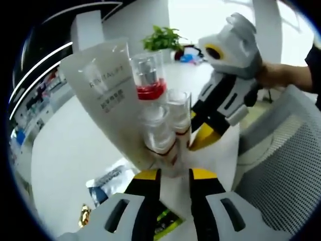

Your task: Arrange the skincare products in the storage area until every visible bottle or jar stands upright without overlapping.

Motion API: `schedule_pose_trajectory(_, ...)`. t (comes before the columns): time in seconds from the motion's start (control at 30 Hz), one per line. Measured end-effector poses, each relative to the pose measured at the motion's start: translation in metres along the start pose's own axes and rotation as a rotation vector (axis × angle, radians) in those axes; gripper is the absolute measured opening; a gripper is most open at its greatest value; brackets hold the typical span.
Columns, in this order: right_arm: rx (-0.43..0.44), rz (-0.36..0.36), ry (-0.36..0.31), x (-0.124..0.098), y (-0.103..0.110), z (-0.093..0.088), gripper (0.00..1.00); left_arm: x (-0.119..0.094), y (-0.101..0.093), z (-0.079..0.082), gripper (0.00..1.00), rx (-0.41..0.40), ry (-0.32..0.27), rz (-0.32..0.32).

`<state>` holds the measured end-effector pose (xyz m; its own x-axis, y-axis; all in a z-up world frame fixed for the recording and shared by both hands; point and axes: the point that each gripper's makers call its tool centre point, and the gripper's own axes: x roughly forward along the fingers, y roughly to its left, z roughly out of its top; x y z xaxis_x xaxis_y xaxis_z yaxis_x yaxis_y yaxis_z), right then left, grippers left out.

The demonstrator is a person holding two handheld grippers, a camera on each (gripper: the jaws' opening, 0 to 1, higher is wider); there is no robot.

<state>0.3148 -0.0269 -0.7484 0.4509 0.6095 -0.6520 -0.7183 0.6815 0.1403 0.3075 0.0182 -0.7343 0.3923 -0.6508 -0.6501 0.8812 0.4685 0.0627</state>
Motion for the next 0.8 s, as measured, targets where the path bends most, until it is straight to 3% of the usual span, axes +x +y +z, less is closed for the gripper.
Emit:
schedule_pose_trajectory(0.47, 0.011, -0.002, -0.007, 0.0007, -0.0003, 0.0028, 0.16, 0.0014, -0.0043, 0.001, 0.19, 0.015, -0.004, -0.018)
schedule_pose_trajectory(0.8, 0.017, -0.004, -0.011, -0.0047, 0.0006, 0.0008, 0.18, -0.0016, 0.005, -0.0036, 0.19, -0.016, 0.008, 0.012)
